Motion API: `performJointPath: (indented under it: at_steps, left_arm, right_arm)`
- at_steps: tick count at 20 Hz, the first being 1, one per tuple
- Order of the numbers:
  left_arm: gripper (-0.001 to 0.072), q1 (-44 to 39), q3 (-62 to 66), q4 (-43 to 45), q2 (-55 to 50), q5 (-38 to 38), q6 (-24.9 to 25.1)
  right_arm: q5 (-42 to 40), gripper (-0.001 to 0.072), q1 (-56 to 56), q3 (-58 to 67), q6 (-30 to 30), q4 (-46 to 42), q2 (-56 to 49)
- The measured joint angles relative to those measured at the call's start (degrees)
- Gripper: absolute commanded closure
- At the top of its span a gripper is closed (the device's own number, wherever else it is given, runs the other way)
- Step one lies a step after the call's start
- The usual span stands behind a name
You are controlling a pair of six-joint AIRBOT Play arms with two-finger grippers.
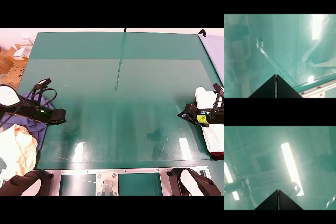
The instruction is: Fold the shirts.
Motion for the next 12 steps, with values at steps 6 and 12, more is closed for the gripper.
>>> performJointPath:
  at_steps: [6, 12]
  left_arm:
    - [0.0681, 0.0, 0.0, 0.0, 0.0, 0.0, 0.0]
    - [0.0681, 0.0, 0.0, 0.0, 0.0, 1.5, 0.6]
  right_arm:
    - [0.0, 0.0694, 0.0, 0.0, 0.0, 0.0, 0.0]
    - [-0.5, 0.0694, 0.0, 0.0, 0.0, 0.0, 0.0]
